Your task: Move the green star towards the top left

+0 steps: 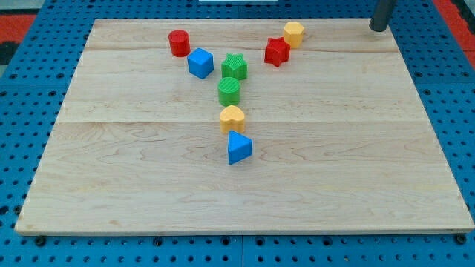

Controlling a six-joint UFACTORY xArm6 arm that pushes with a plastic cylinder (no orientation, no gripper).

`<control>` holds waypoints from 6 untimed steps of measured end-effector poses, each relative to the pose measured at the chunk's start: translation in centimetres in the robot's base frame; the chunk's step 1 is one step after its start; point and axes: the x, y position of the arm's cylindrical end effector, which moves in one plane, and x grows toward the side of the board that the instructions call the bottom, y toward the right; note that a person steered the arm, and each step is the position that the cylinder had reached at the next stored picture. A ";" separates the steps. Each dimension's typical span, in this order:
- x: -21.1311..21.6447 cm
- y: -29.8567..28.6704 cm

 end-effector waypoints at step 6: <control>12.0 -12.8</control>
